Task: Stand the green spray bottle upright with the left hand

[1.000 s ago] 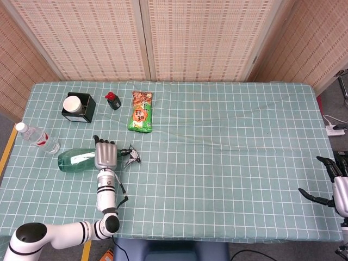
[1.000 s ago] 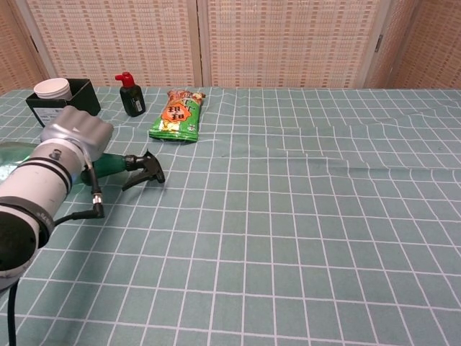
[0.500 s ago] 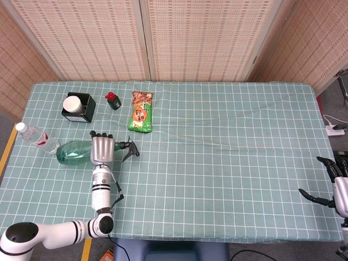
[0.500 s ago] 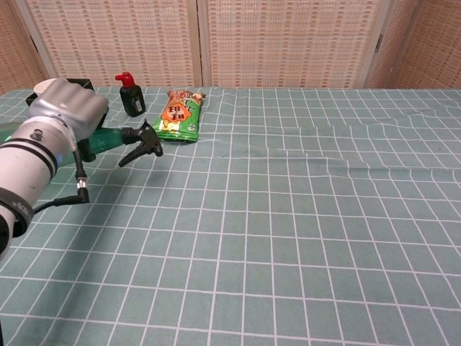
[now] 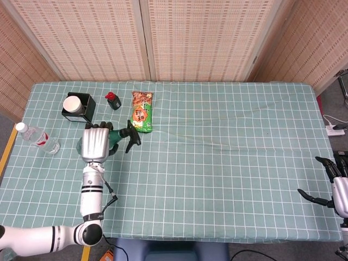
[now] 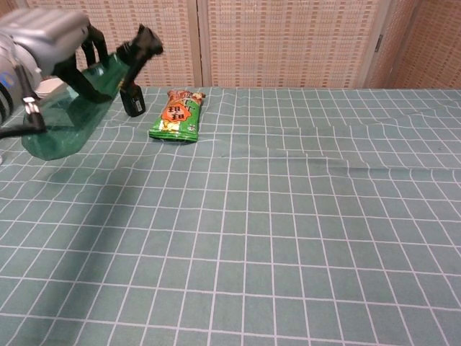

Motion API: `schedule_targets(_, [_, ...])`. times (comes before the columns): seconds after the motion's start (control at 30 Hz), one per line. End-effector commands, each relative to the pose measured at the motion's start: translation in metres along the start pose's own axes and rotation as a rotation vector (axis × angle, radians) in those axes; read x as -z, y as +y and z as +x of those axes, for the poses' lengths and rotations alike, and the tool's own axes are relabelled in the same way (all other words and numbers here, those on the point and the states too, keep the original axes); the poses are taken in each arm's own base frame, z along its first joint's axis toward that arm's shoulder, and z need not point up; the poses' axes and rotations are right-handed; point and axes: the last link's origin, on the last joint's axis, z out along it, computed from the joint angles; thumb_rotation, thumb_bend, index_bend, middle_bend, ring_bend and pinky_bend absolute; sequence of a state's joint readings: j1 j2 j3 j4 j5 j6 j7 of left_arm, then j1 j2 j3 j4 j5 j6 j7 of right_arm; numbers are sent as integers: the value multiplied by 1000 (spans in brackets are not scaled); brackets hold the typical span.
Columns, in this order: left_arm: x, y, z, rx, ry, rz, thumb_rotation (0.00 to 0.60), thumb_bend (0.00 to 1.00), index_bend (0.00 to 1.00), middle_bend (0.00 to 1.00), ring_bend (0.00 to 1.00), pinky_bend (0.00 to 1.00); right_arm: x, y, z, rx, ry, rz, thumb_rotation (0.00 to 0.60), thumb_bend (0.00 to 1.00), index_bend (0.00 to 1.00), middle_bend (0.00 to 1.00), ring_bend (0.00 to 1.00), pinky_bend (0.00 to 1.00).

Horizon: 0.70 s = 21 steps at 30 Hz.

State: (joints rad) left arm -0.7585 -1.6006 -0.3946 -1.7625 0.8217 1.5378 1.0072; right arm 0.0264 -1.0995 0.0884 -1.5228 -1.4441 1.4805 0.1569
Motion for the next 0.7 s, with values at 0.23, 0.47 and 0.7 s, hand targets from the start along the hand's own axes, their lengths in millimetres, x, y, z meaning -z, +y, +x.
schedule_targets(0.23, [2,-58,31,460,-36,213,600,298,590,720,486,299,0,-1,-1,3,8,-8,600,0,171,177,0,0])
schedule_targets(0.47, [19,-67,17,620,-122,242,600,297,585,719,490,293,-1,-2,-1,17,14,-12,600,0,170,177,0,0])
schedule_targets(0.7, [20,-57,21,804,-32,192,600,298,577,718,491,298,-1,-2,-2,42,29,-20,600,0,171,177,0,0])
